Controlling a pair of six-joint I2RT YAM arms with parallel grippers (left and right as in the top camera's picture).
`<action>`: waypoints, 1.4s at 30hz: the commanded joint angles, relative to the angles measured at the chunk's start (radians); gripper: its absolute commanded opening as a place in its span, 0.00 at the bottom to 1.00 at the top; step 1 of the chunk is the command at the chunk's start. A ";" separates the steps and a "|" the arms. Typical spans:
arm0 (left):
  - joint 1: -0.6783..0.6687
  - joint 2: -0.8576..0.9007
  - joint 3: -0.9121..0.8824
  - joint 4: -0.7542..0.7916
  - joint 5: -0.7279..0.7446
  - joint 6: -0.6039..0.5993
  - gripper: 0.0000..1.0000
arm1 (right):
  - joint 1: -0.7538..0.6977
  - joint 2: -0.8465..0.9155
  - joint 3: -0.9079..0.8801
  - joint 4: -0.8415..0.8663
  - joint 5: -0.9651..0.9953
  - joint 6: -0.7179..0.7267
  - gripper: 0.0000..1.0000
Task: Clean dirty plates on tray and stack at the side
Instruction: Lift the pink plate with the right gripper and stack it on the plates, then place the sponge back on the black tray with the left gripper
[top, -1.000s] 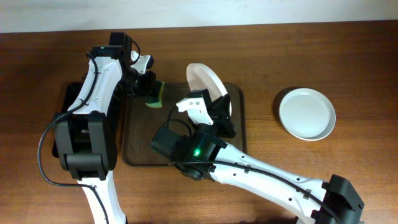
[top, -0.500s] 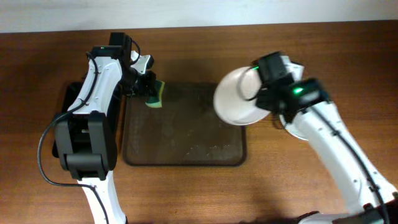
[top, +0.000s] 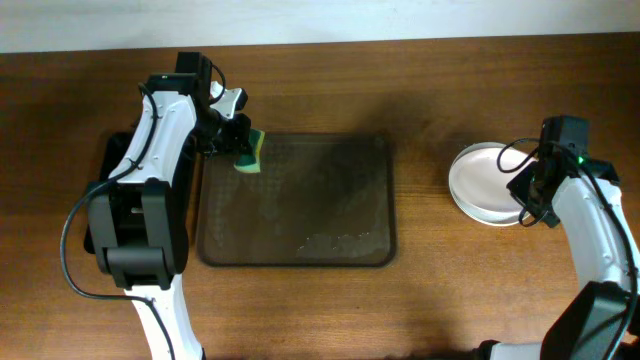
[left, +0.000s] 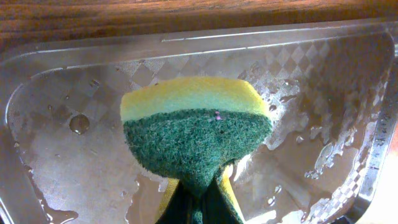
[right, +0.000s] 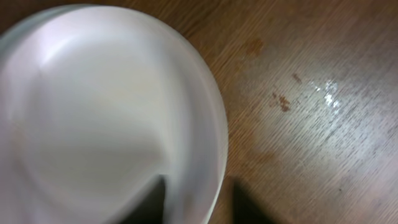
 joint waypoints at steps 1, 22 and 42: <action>0.014 -0.008 0.117 -0.079 -0.029 0.019 0.00 | -0.002 0.006 0.004 -0.001 -0.069 0.000 0.70; 0.329 -0.164 -0.274 0.074 -0.464 -0.109 0.01 | 0.503 0.225 0.212 0.021 -0.354 -0.159 0.70; 0.287 -0.282 -0.156 0.085 -0.298 -0.083 0.86 | 0.503 0.452 0.212 0.072 -0.429 -0.356 0.06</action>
